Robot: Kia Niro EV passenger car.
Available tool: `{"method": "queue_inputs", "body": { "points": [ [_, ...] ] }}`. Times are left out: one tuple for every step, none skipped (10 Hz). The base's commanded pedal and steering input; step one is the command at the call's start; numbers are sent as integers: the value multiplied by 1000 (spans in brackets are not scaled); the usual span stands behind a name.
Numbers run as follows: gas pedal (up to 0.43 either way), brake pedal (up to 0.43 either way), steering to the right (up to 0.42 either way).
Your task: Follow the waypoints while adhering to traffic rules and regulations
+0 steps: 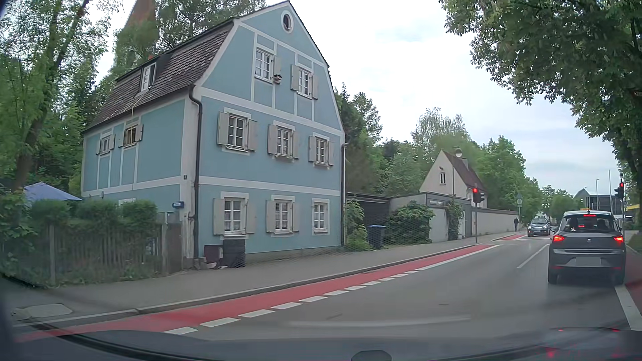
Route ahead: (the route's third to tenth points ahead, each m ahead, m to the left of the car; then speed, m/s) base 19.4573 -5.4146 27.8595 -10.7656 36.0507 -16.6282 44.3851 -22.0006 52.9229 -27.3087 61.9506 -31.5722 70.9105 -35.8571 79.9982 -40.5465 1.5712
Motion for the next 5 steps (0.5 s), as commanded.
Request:
{"method": "queue_inputs", "body": {
  "points": [
    [0, 6, 637],
    [0, 12, 637],
    [0, 12, 638],
    [0, 6, 637],
    [0, 12, 636]
  ]
}}
